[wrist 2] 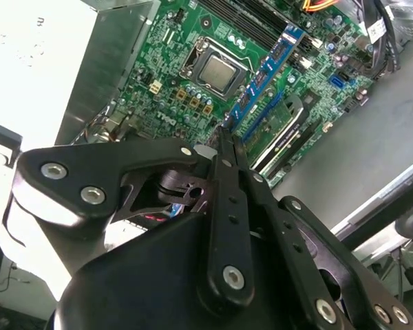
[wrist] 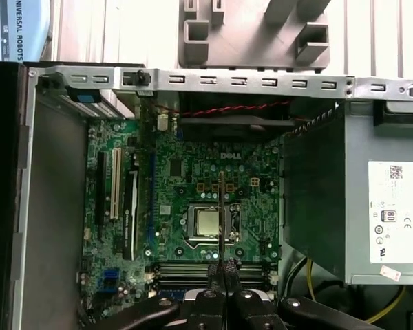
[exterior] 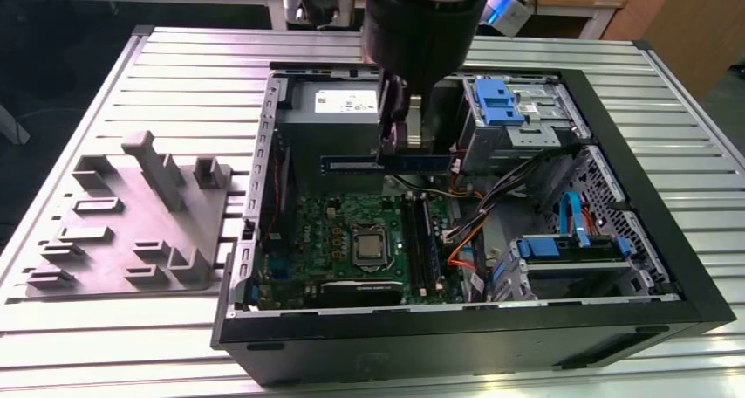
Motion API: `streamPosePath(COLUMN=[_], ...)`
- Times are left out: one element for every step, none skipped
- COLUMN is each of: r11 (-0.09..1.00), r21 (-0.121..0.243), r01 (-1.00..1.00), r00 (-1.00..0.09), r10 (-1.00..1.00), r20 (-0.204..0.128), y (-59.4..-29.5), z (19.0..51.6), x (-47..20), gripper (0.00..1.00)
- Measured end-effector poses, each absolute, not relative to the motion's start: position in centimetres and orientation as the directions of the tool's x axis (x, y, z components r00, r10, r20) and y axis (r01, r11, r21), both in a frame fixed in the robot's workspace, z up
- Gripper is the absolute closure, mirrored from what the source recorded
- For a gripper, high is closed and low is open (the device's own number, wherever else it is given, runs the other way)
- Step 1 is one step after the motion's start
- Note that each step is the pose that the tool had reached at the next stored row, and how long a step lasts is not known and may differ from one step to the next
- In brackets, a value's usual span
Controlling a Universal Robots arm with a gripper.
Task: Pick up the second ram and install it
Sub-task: 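Pick up the second ram and move it above second insertion slot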
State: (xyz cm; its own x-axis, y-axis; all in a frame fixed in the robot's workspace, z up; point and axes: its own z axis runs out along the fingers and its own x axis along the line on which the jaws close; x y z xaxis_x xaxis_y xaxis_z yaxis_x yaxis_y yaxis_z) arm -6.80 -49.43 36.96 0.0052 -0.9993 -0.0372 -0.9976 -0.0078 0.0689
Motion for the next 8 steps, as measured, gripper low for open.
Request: streamPosePath(r11=[-0.008, -0.008, -0.008, -0.008, -0.008, -0.008, -0.008, -0.008], r21=[0.069, 0.069, 0.069, 0.069, 0.069, 0.069, 0.069, 0.069], r01=[-0.998, -0.998, -0.998, -0.998, -0.998, -0.998, -0.998, -0.998], r00=[0.005, 0.005, 0.005, 0.005, 0.005, 0.005, 0.005, 0.005], r10=[-0.999, -0.999, -0.999, -0.999, -0.999, -0.999, -0.999, -0.999], r20=[-0.037, -0.037, -0.037, -0.037, -0.037, -0.037, -0.037, -0.037], y=[-49.43, -49.43, -49.43, -49.43, -49.43, -49.43, -49.43, -49.43], z=[36.78, 36.59, 36.44, 36.38, 36.38, 36.38, 36.37, 36.35], x=[-6.81, -6.80, -6.81, -6.80, -6.80, -6.81, -6.80, -6.81], gripper=[0.89, 0.89, 0.89, 0.89, 0.89, 0.89, 0.89, 0.89])
